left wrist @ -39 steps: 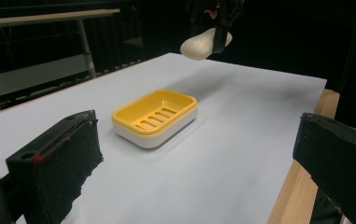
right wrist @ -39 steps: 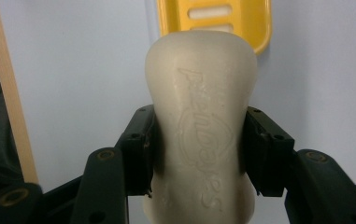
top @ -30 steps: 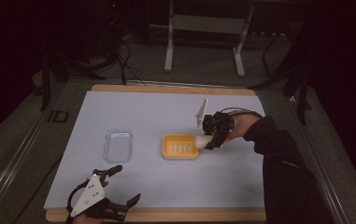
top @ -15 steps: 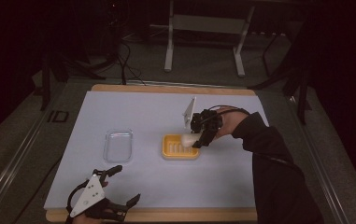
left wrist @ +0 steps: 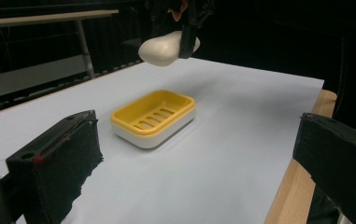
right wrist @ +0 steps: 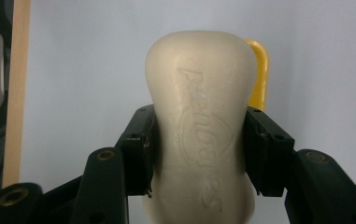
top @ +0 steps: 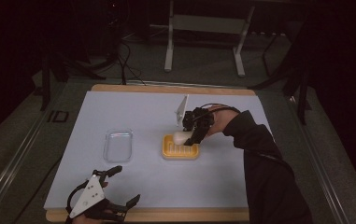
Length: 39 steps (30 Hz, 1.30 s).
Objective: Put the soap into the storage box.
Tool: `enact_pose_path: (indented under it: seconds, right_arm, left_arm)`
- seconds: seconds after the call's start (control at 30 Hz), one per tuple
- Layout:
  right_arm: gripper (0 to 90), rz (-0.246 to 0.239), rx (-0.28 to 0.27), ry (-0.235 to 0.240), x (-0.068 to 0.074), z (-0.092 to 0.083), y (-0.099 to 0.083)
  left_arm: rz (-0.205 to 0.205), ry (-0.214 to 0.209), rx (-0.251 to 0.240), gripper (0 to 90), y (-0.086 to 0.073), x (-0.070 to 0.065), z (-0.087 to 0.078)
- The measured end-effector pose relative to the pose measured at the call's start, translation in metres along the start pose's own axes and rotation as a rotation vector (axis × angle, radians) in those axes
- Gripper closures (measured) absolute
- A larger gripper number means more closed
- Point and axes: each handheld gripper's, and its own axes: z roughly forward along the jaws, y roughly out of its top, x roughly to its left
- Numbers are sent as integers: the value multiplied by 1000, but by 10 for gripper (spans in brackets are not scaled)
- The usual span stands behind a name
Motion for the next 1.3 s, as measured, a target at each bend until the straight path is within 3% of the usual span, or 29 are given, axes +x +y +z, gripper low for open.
enact_pose_path:
  seconds: [0.27,0.4,0.67,0.9,1.07,1.3]
  right_arm:
    - [496,-20,-36,-10,-3,4,4]
    - [496,-17,-92,-8,-8,9,2]
    - [497,-18,-148,-5,-14,19,-6]
    - [496,-18,-101,16,-17,37,-8]
    - [496,-12,-130,20,-21,48,-12]
    - [496,12,-167,-10,-24,62,-23]
  left_arm:
    - [3,2,2,11,0,-1,-2]
    - [2,6,2,11,0,0,-3]
    - [2,10,3,11,-1,-1,-5]
    - [1,11,5,11,-1,-1,-6]
    - [0,14,5,11,-1,-1,-7]
    - [-1,21,4,11,-2,-2,-8]
